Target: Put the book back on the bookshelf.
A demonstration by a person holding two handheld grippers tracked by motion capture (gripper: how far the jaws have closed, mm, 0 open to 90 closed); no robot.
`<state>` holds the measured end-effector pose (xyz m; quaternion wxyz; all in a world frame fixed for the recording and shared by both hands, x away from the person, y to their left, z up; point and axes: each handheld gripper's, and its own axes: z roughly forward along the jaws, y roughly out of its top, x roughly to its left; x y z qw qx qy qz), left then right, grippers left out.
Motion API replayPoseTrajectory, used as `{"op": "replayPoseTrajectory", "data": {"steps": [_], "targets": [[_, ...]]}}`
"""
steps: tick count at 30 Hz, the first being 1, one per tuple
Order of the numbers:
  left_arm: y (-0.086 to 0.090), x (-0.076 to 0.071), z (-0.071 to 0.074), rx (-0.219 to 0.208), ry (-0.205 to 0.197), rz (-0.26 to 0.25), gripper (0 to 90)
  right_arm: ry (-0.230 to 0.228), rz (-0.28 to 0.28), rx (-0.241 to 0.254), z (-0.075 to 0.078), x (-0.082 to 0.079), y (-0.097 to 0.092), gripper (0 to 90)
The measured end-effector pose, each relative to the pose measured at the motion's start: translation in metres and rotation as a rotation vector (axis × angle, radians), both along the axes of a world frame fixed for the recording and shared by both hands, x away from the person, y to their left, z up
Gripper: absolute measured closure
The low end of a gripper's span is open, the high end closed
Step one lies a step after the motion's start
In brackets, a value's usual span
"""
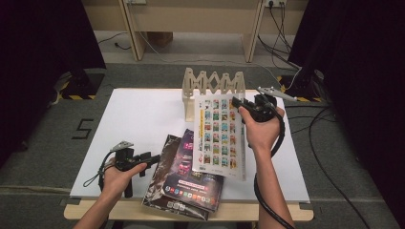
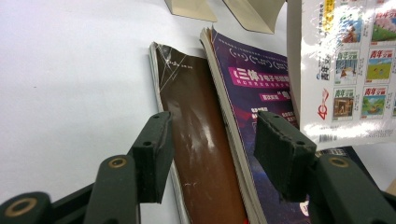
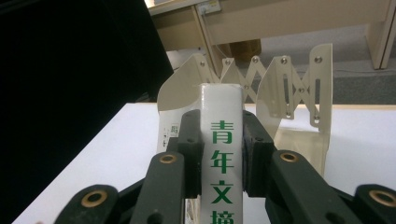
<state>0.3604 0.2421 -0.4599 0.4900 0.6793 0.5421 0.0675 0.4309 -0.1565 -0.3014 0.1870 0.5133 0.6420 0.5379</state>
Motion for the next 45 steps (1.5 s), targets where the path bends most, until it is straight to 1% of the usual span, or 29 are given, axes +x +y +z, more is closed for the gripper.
{"op": "replayPoseTrajectory", "data": {"steps": [2,3,5,8,10,14,19,24,25,29,30,35,36,38,39,42,43,44,45], "targets": [[0.000,0.000,0.000,0.001,0.000,0.005,46.0,-0.004,-0.006,-0.003,0.001,0.000,0.000,74.1],[0.000,0.000,0.000,0.000,0.000,0.005,45.9,-0.021,-0.014,-0.006,0.004,0.001,0.000,74.1],[0.000,0.001,-0.001,0.001,0.001,0.003,45.8,-0.030,-0.019,-0.008,0.007,0.002,0.001,74.0],[0.000,0.001,-0.001,0.002,0.000,0.008,45.9,-0.039,-0.026,-0.011,0.010,0.003,0.001,74.0],[0.001,0.001,-0.001,0.001,-0.003,0.010,46.0,-0.046,-0.037,-0.011,0.015,0.005,0.001,74.1],[0.001,0.000,-0.001,-0.001,-0.007,0.016,46.1,-0.066,-0.048,-0.022,0.022,0.008,0.001,74.1],[0.001,0.001,-0.001,-0.005,-0.008,0.011,46.3,-0.075,-0.066,-0.031,0.028,0.013,0.000,74.1],[0.001,0.001,-0.003,0.006,-0.003,0.009,46.7,-0.079,-0.081,-0.037,0.029,0.016,-0.002,74.1],[0.001,0.001,-0.003,0.008,-0.003,0.010,46.8,-0.081,-0.091,-0.040,0.030,0.019,-0.004,74.1],[0.001,0.001,-0.003,0.003,-0.008,0.013,46.9,-0.084,-0.102,-0.045,0.032,0.022,-0.005,74.1],[0.001,0.002,-0.003,0.003,-0.006,0.013,46.8,-0.091,-0.114,-0.050,0.035,0.024,-0.005,74.1],[0.002,0.001,-0.003,0.004,-0.006,0.015,46.9,-0.101,-0.133,-0.051,0.038,0.029,-0.007,74.1],[0.002,0.002,-0.003,0.003,-0.007,0.017,46.9,-0.108,-0.157,-0.057,0.040,0.030,-0.007,74.1],[0.002,0.002,-0.003,0.003,-0.007,0.015,46.9,-0.115,-0.177,-0.055,0.040,0.031,-0.007,74.1],[0.003,0.002,-0.003,0.005,-0.005,0.015,46.9,-0.121,-0.183,-0.061,0.040,0.033,-0.008,74.1],[0.003,0.002,-0.003,0.004,-0.006,0.018,46.9,-0.122,-0.208,-0.064,0.040,0.036,-0.010,74.1],[0.003,0.002,-0.003,0.005,-0.006,0.020,47.0,-0.122,-0.215,-0.077,0.040,0.036,-0.010,74.1],[0.003,0.002,-0.003,0.005,-0.006,0.020,47.0,-0.122,-0.215,-0.077,0.040,0.036,-0.010,74.1],[0.004,0.002,-0.003,0.005,-0.007,0.022,47.0,-0.128,-0.229,-0.105,0.040,0.036,-0.009,74.1]]}}
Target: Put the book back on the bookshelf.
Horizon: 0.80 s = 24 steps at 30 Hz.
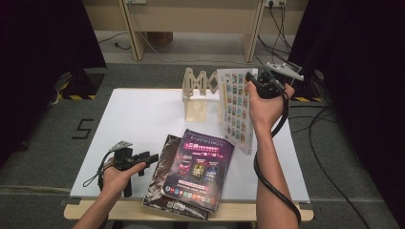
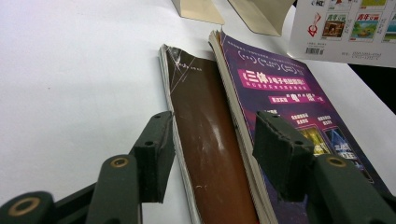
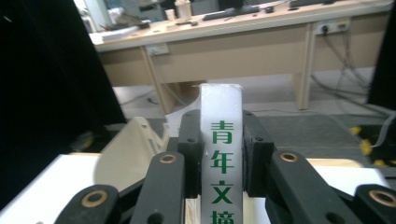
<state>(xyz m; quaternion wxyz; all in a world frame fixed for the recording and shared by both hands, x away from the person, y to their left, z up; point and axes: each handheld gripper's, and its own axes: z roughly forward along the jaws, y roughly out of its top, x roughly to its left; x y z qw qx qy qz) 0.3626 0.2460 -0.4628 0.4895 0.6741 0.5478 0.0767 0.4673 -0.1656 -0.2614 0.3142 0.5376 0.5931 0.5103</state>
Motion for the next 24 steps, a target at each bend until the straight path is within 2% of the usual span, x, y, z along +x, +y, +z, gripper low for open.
{"op": "replayPoseTrajectory", "data": {"steps": [5,11,15,24], "targets": [[0.000,0.000,0.000,0.000,0.001,-0.004,47.0,-0.011,-0.036,0.003,0.000,-0.001,-0.004,74.1],[-0.001,0.000,-0.001,0.002,0.002,-0.007,47.0,-0.009,-0.041,-0.001,0.001,0.003,-0.001,74.1],[0.000,0.000,-0.001,0.002,0.004,-0.002,47.0,-0.016,-0.044,-0.019,0.004,0.009,0.007,74.1],[0.003,0.000,-0.001,-0.002,0.001,0.002,47.0,-0.021,-0.039,0.006,0.005,0.022,0.009,74.1]]}}
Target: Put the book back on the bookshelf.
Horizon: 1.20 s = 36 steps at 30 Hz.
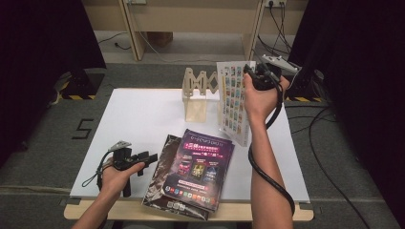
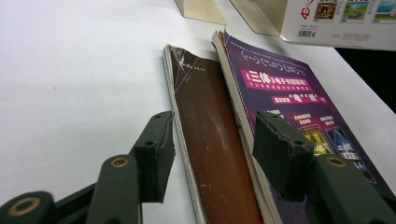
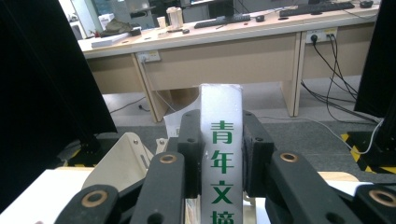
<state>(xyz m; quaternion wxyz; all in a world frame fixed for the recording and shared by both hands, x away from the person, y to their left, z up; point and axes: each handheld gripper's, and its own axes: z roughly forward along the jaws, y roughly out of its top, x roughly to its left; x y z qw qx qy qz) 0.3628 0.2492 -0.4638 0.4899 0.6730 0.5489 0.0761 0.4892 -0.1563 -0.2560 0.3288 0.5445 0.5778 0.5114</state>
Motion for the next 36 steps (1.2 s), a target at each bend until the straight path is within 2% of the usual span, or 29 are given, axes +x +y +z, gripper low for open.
{"op": "replayPoseTrajectory", "data": {"steps": [3,9,13,17,26,36], "targets": [[0.000,0.000,0.000,0.001,0.002,-0.001,47.0,-0.006,-0.014,0.004,0.000,0.002,-0.002,74.1],[0.000,0.001,-0.001,0.003,0.004,0.001,47.0,-0.025,-0.051,-0.051,-0.001,0.009,-0.001,74.0],[0.000,0.001,-0.003,0.002,0.013,-0.001,47.0,-0.021,-0.054,-0.036,-0.002,0.015,0.000,74.0],[0.001,0.001,-0.004,-0.001,0.014,0.001,47.0,-0.026,-0.047,-0.044,-0.003,0.023,0.004,74.0],[0.002,0.002,-0.005,-0.001,0.016,0.001,47.0,-0.071,-0.044,-0.058,-0.002,0.039,0.012,74.0],[0.003,0.003,-0.008,-0.004,0.021,-0.001,46.9,-0.094,-0.046,-0.052,-0.008,0.052,0.014,74.0]]}}
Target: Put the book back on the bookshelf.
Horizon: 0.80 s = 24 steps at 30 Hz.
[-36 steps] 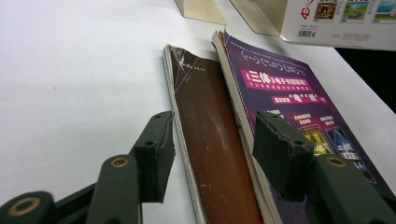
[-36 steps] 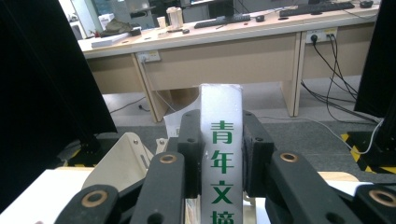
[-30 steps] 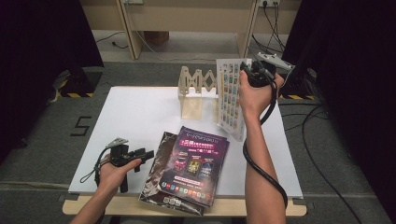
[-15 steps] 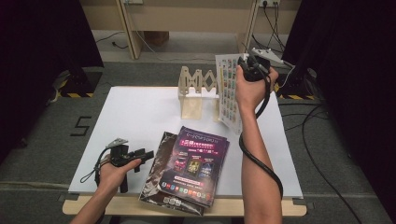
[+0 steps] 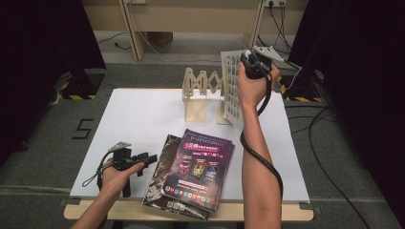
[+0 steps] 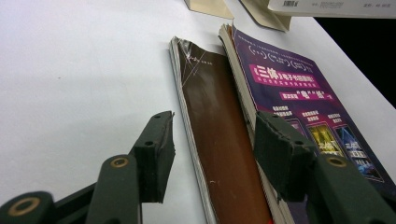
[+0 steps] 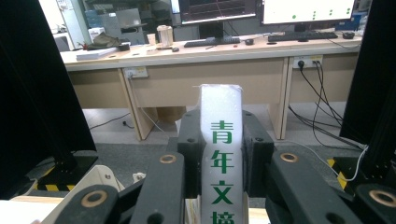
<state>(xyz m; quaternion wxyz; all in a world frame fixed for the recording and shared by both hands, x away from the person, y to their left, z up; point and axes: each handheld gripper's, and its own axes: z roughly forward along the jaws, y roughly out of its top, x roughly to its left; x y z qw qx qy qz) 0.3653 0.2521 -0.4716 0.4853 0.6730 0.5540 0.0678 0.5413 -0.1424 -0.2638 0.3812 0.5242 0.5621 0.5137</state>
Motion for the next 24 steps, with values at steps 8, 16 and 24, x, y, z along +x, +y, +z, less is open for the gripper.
{"op": "replayPoseTrajectory", "data": {"steps": [8,16,24], "targets": [[-0.001,0.000,-0.001,-0.002,0.002,-0.007,46.9,-0.042,0.007,-0.024,-0.011,-0.007,0.005,73.9],[-0.004,-0.002,-0.003,0.000,0.006,-0.011,46.9,-0.068,0.001,-0.060,-0.026,-0.026,0.007,73.7],[-0.004,-0.003,-0.002,0.000,0.008,-0.011,46.8,-0.063,0.012,-0.157,-0.035,-0.050,-0.009,73.2]]}}
